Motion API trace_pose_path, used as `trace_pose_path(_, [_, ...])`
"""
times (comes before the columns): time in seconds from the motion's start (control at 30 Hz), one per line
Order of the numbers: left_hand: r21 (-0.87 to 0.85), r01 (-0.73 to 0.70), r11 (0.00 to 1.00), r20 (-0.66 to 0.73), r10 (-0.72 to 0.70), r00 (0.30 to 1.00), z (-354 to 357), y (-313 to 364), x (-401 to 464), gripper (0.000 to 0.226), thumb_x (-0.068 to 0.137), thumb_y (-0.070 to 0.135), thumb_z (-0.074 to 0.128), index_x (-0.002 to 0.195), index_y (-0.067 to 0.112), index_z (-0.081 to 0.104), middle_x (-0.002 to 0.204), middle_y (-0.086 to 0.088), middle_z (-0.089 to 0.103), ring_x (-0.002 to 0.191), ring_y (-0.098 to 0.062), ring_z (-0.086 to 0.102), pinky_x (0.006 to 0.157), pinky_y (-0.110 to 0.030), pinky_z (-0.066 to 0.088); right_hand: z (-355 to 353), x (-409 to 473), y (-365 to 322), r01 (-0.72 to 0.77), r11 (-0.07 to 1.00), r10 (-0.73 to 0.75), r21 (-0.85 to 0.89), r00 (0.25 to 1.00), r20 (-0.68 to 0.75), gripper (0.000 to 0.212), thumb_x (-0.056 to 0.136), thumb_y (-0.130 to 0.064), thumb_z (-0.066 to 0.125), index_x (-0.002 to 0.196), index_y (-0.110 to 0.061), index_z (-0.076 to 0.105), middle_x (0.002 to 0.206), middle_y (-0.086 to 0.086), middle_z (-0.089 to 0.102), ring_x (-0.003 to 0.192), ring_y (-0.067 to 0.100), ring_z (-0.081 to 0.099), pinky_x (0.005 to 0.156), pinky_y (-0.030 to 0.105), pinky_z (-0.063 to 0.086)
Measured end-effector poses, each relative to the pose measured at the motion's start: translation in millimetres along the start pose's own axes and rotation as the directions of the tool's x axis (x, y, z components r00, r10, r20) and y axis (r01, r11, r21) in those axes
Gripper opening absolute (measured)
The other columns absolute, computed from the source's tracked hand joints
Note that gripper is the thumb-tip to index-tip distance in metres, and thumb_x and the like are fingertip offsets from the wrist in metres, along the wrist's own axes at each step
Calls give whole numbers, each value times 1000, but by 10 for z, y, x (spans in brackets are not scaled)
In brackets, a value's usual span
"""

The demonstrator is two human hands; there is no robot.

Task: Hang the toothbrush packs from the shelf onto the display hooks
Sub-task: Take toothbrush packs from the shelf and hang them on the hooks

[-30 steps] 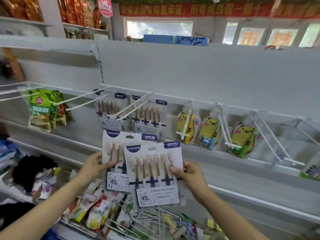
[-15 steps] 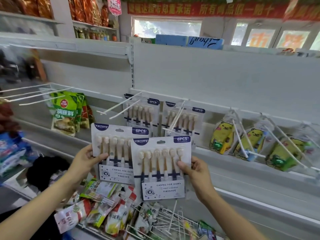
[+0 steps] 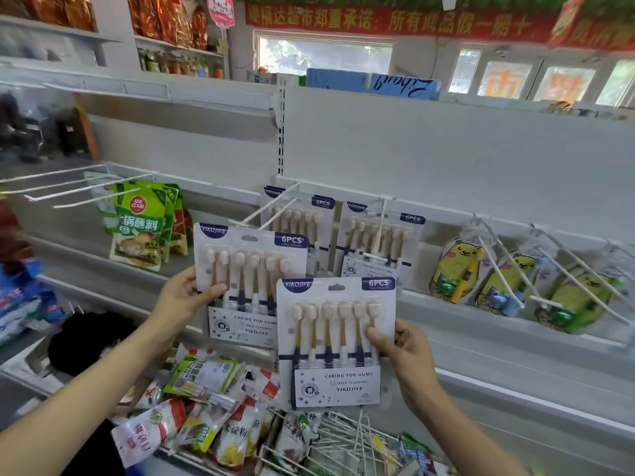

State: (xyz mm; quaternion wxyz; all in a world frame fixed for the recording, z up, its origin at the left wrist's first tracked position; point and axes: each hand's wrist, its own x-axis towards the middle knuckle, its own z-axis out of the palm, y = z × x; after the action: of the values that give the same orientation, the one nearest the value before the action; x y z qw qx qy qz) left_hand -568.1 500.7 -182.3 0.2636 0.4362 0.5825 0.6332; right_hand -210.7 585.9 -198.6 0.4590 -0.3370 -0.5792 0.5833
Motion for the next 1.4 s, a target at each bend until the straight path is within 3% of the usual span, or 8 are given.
trace_pose_path(0.17, [2,25,1000,30,-25,999,14,-30,187,32,84,-2,70,116,3,66,103,-12,76,91,-20,73,75,-25,60,35,-84,-49,-12,1000,12,-9,1000,-26,15,88,0,65,101,-2,71,94,17,77,84,33,74,70,36,60])
trace_pose_path(0.6, [147,109,983,114,-126,985,337,-117,906,31,85,19,74,115,15,67,104,-4,76,101,-24,71,95,-47,52,26,-3,-24,-40,999,40,14,999,4,20,88,5,63,106,0,71,97,17,77,88,34,74,71,34,60])
trace_pose_path(0.7, [144,132,981,103,-148,984,456,-135,1135,29,88,13,70,116,10,66,100,-1,73,97,-13,68,99,-35,48,0,24,27,-60,998,60,1,998,23,21,88,4,63,107,-1,70,99,16,77,90,35,74,72,35,61])
trace_pose_path(0.83, [163,124,979,107,-142,984,598,-197,1414,27,90,8,68,116,9,63,86,11,74,82,3,66,74,-13,49,31,17,53,-48,999,47,-20,999,-26,20,88,6,63,104,-2,72,96,14,77,87,27,75,69,29,59])
trace_pose_path(1.03, [163,156,974,170,-184,968,611,-348,1731,54,82,35,77,129,16,57,120,-4,65,119,-24,54,108,-43,39,127,14,23,-65,998,63,-14,992,-108,23,87,6,63,106,-4,72,99,15,77,93,33,74,81,42,61])
trace_pose_path(1.23, [128,121,984,214,-147,966,651,-438,1841,22,87,25,74,93,29,52,103,2,61,104,-19,53,83,-29,43,317,0,23,-67,997,59,-40,982,-178,21,88,3,64,107,-3,71,100,14,77,94,33,74,82,46,60])
trace_pose_path(1.33, [99,98,990,154,-113,982,686,-426,1803,11,90,17,70,96,20,62,81,14,72,83,-2,58,72,-16,49,427,-17,21,-57,998,50,-33,980,-194,21,89,2,63,108,-2,71,100,14,77,94,32,74,79,41,61])
trace_pose_path(1.4, [145,102,984,91,-116,989,688,-482,1790,34,87,21,74,117,13,59,106,1,70,89,-6,58,83,-28,50,495,-21,25,-45,998,37,-34,978,-204,21,88,3,63,107,-1,71,99,14,77,93,31,74,76,36,61])
